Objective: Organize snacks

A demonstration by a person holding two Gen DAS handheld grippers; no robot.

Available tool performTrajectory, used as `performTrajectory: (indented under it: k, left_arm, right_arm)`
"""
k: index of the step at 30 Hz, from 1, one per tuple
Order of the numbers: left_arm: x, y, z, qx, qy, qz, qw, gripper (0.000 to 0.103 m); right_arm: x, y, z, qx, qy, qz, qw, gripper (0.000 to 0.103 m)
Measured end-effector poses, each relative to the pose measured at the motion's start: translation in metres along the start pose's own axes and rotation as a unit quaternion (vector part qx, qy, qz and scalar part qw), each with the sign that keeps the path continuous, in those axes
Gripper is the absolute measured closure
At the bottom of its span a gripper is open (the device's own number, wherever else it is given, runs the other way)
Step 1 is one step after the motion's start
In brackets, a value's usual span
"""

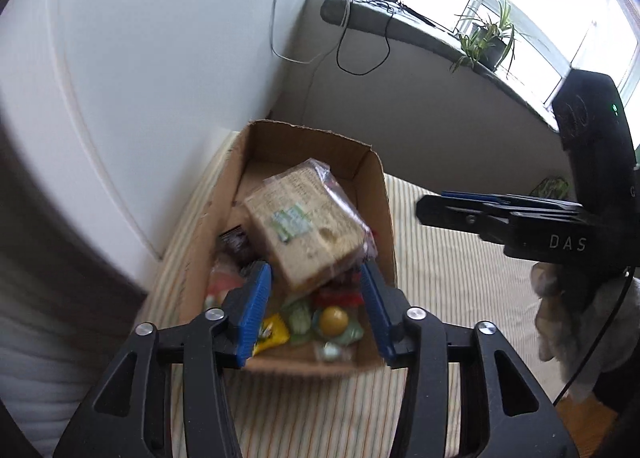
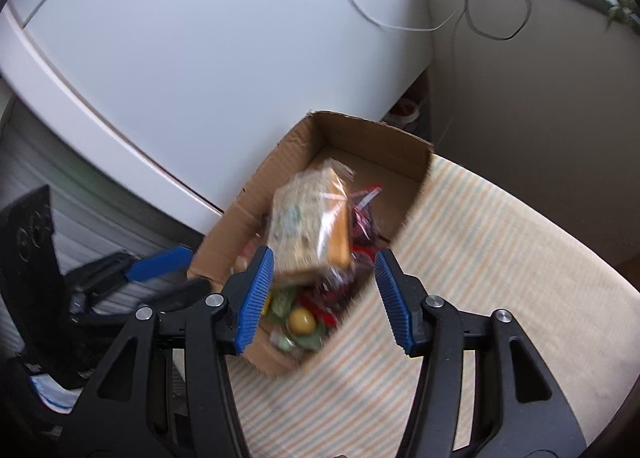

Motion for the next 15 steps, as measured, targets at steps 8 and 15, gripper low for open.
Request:
performTrajectory:
  k: [8,15]
  left_arm:
    - [-0.025,0.044,0.001,0.069,0.006,0.018,0.9974,0.051]
    - [-0.031,0.073,0.001,0.101,0.029,0.037,0.9938,0.045]
  right_arm:
    - [-0.043,0.037,0.0,-0.041,-0.006,0.023,0.999,0.047]
    - [-0.061,0.067,-0.011,-0.083,0.023,0.054,0.995,0.027]
Point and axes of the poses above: each gripper's, at about its wrist camera, not at the fingertips, and y roughly against the way its jaws point, z to its right, x to its top, the point moved 9 cm from there along -y, roughly the way its jaws point, and after that the axes turned 10 degrees about -z, right-handed, at the moved point
